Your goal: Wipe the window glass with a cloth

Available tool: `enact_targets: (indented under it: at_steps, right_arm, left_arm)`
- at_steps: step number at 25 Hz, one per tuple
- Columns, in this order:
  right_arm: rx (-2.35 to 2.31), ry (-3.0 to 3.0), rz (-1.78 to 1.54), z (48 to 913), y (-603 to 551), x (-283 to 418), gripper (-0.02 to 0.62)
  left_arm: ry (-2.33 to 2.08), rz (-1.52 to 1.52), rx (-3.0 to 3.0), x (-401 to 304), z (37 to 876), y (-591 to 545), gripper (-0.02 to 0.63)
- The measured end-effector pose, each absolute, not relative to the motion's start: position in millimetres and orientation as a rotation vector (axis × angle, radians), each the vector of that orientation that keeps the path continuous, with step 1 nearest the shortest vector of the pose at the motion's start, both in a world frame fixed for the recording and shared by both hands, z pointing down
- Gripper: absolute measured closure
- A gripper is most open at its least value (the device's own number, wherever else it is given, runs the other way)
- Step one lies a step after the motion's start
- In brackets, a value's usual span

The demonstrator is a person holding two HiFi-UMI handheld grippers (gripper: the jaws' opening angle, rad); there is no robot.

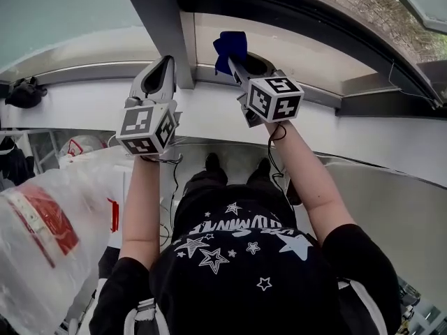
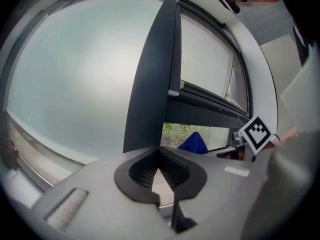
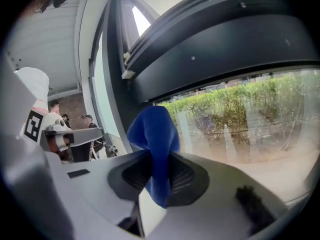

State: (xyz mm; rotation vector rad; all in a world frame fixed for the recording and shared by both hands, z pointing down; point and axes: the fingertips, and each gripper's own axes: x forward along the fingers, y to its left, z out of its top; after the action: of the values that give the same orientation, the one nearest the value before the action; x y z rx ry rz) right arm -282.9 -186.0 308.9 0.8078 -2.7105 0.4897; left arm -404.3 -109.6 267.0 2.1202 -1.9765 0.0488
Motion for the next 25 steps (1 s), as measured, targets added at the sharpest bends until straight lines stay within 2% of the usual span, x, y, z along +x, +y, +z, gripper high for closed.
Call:
enact_targets:
  at_steps: [17,25]
  right_arm:
    - [0.758,-2.767,0.406,342.7,-232.8,-350.1,0.522]
    - [0.811,-2.759,0.41,342.2,-253.1,-311.7,0.522]
  left_arm:
    - [-1.981,0.103,2.092,-410.5,279.4,-132.4,0.597]
    - [-1.906,0.194,2.141,-377.2,289.2,-147.5,0.597]
